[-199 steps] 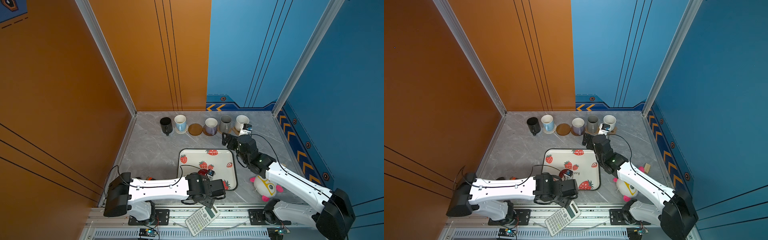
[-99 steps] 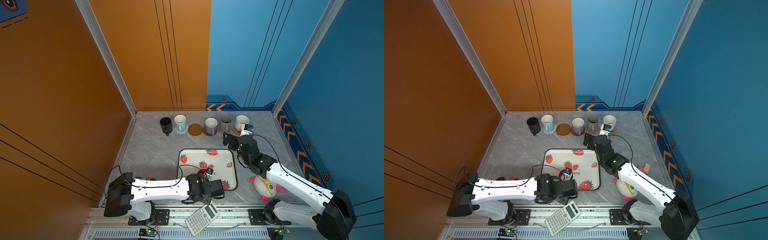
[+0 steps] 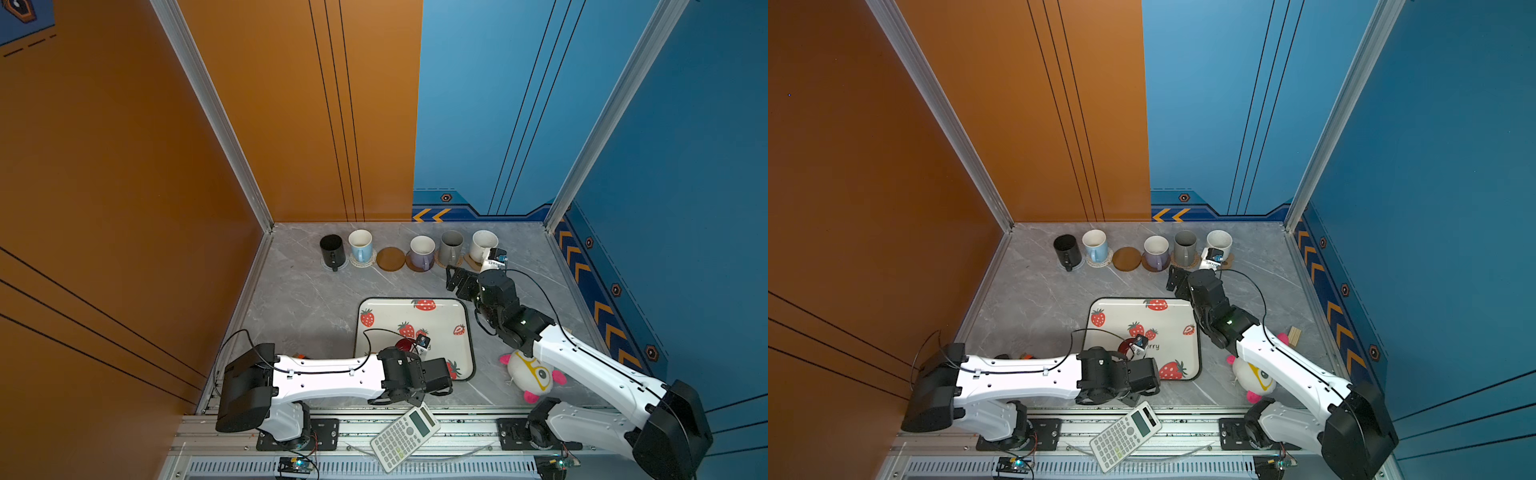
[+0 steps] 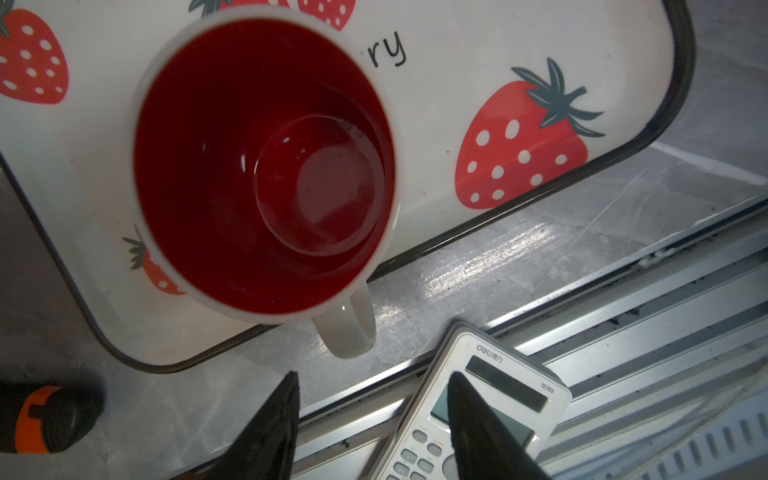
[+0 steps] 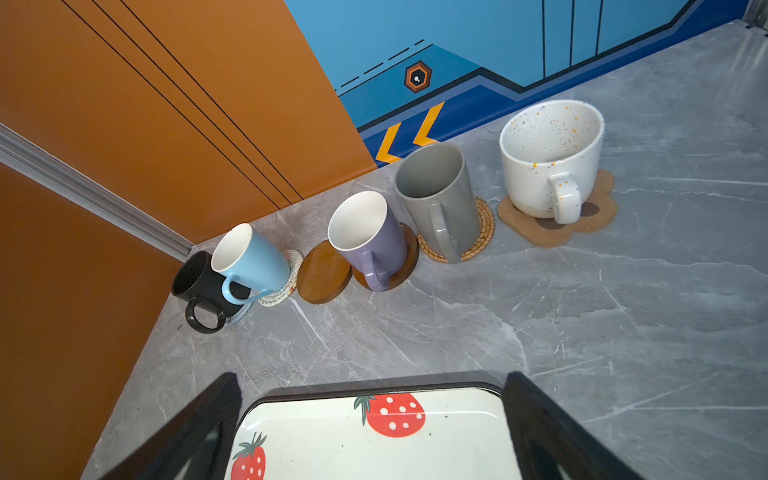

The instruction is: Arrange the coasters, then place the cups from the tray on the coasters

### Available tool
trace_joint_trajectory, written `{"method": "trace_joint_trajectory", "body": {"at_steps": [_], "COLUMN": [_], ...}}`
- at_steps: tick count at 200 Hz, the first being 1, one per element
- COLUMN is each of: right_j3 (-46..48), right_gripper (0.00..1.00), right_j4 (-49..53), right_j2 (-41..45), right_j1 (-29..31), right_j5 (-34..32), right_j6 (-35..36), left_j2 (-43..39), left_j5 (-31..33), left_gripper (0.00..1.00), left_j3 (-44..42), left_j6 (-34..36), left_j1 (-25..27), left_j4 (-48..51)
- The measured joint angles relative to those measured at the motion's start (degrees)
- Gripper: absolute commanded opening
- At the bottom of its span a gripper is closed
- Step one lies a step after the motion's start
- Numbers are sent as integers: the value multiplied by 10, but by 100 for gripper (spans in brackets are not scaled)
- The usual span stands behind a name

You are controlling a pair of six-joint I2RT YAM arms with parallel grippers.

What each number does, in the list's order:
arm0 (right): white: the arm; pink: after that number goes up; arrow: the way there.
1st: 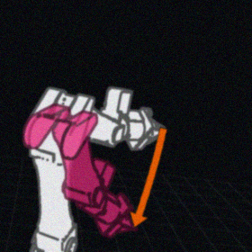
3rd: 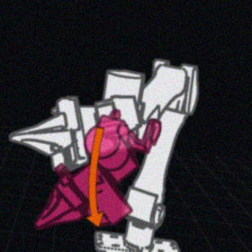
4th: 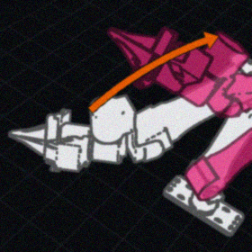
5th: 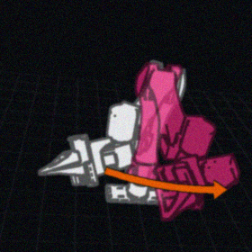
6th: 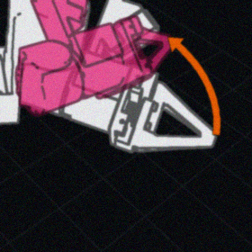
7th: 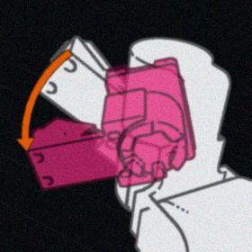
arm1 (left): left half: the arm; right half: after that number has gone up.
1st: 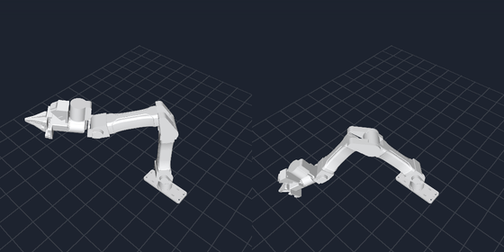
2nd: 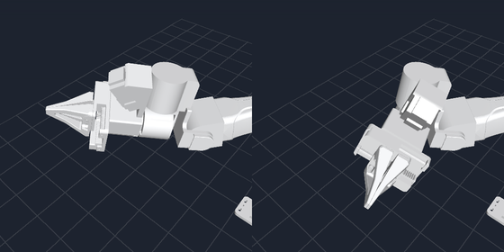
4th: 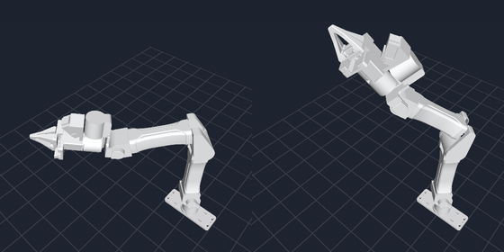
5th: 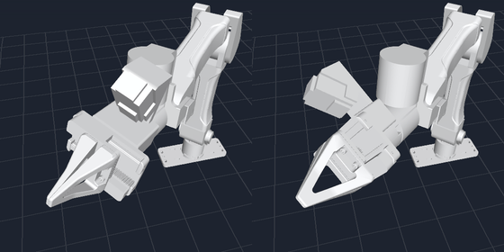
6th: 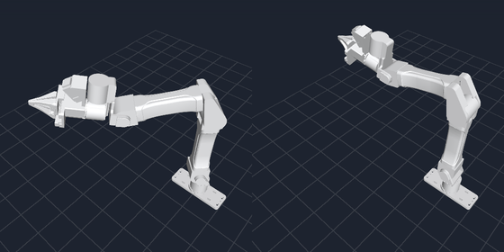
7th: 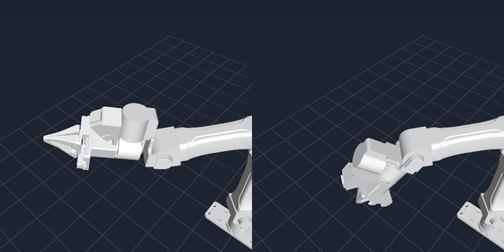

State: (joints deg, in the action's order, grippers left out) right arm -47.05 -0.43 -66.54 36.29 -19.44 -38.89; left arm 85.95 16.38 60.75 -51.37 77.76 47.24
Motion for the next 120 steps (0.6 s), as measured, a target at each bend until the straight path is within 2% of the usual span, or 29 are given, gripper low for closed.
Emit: {"method": "trace_joint_trajectory", "body": {"at_steps": [120], "right_j3": [0], "right_gripper": [97], "right_j4": [0], "right_j2": [-7], "right_j1": [-7], "right_j5": [10], "right_j6": [-2], "left_j2": [0], "left_j5": [1], "left_gripper": [51], "left_j3": [-35], "left_j6": [21], "left_j1": [-25], "left_j4": [-34]}}
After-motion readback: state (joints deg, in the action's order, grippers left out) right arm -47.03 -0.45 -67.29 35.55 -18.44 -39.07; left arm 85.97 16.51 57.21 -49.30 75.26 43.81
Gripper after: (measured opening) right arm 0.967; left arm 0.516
